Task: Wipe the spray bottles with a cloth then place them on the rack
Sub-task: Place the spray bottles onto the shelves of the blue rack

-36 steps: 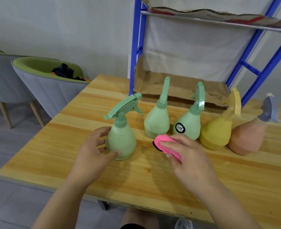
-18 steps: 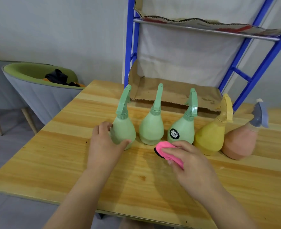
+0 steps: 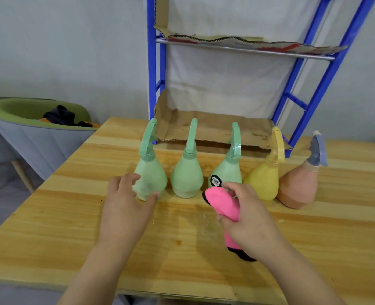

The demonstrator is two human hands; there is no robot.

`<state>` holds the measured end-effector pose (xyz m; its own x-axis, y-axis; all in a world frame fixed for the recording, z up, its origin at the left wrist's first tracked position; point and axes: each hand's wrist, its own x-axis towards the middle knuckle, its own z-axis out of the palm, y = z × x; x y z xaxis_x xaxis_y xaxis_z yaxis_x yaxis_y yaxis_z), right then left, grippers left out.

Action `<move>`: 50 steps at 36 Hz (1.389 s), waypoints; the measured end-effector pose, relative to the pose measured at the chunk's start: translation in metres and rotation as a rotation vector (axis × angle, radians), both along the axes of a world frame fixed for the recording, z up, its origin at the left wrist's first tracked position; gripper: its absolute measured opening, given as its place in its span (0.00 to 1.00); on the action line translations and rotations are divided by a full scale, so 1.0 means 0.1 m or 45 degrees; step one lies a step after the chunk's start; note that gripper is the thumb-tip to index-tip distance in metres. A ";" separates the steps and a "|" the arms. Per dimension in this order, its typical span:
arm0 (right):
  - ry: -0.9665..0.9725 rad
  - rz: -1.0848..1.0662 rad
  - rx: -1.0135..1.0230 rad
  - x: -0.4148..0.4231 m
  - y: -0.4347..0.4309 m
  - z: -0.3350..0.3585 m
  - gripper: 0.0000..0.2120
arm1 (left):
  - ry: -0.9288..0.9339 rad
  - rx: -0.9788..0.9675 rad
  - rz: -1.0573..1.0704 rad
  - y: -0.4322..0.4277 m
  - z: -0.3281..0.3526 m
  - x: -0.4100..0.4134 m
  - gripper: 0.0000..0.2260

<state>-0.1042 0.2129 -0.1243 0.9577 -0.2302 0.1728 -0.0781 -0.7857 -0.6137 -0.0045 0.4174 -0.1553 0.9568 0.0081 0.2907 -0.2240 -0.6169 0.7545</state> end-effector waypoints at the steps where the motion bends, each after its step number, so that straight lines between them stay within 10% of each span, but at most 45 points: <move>1: -0.006 0.001 0.020 -0.01 -0.02 0.02 0.24 | -0.021 -0.017 -0.040 -0.03 0.03 -0.08 0.23; 10: 0.047 0.031 0.120 -0.23 -0.14 0.13 0.30 | 0.238 -0.205 -0.824 -0.47 0.35 -0.58 0.23; 20: 0.049 0.103 0.212 -0.51 -0.37 0.16 0.39 | 0.058 -0.154 -0.919 -0.81 0.46 -0.71 0.07; 29: 0.004 0.143 0.026 -0.61 -0.79 0.37 0.11 | -0.184 0.035 -0.982 -1.03 0.72 -0.74 0.11; 50: -0.220 -0.238 -0.074 -1.15 -1.98 0.65 0.10 | -0.214 0.272 -1.171 -2.30 0.82 -0.85 0.05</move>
